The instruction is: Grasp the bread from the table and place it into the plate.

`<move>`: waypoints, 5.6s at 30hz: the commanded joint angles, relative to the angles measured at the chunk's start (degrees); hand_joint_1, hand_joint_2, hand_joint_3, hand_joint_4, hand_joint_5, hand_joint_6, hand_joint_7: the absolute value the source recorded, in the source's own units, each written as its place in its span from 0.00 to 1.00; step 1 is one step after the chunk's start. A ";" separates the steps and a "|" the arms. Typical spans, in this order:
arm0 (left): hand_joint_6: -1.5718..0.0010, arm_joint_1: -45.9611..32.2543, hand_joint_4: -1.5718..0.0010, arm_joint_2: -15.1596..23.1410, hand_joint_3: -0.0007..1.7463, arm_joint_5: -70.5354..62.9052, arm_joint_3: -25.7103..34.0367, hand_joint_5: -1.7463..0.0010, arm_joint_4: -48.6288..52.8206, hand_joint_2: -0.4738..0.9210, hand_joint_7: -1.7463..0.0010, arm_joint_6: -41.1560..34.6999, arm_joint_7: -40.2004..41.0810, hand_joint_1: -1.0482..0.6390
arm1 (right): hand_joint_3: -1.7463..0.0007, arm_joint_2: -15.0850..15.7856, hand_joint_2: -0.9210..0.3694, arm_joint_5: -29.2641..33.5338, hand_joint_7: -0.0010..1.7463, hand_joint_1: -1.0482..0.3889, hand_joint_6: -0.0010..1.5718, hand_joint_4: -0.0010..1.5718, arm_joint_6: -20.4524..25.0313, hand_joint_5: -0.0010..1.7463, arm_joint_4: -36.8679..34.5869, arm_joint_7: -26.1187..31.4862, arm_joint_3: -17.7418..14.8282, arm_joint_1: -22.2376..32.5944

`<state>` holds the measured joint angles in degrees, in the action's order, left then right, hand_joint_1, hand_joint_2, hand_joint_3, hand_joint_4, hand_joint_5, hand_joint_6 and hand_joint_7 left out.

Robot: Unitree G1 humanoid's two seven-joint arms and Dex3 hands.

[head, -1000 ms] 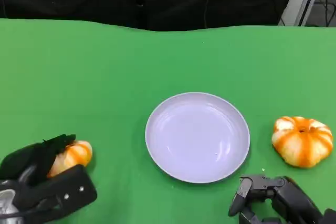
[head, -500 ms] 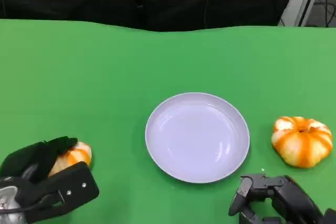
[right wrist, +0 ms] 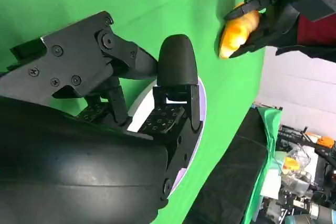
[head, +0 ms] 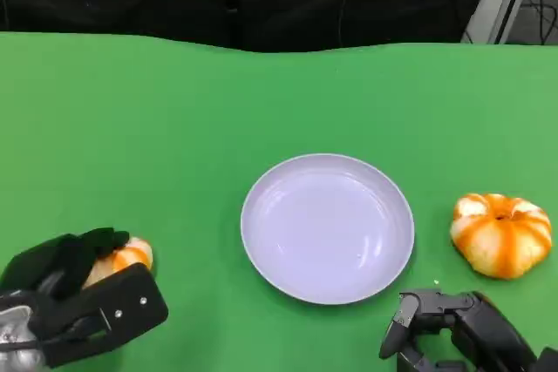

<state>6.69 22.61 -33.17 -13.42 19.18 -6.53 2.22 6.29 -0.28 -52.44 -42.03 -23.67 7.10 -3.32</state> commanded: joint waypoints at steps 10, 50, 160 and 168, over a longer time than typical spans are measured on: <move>0.67 -2.50 0.60 -3.29 0.00 3.29 1.96 0.00 4.24 0.92 0.00 3.35 7.27 0.54 | 0.49 0.60 0.20 -0.45 0.64 0.64 0.55 0.52 0.20 0.84 0.56 0.33 -0.63 0.34; 0.71 -9.03 0.58 -7.63 0.00 -4.59 -1.11 0.00 -24.69 0.94 0.01 7.01 10.35 0.56 | 0.48 0.18 0.22 0.30 0.64 0.64 0.55 0.52 0.54 0.84 0.41 1.22 -0.43 0.20; 0.89 15.07 0.88 -19.41 0.40 28.05 1.51 0.99 7.23 1.00 1.00 27.76 -16.65 0.13 | 0.48 -2.31 0.20 3.97 0.64 0.66 0.55 0.51 2.10 0.84 2.88 5.95 2.71 1.59; 0.88 7.86 0.84 -21.98 0.39 34.56 3.43 0.98 1.43 1.00 0.99 30.15 -18.05 0.14 | 0.49 -2.01 0.19 4.18 0.64 0.66 0.55 0.51 2.91 0.85 3.12 6.06 2.57 1.56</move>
<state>16.45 1.05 -1.66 -11.13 22.60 23.03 -14.45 3.45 3.75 -49.99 -39.22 -17.84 9.92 -1.91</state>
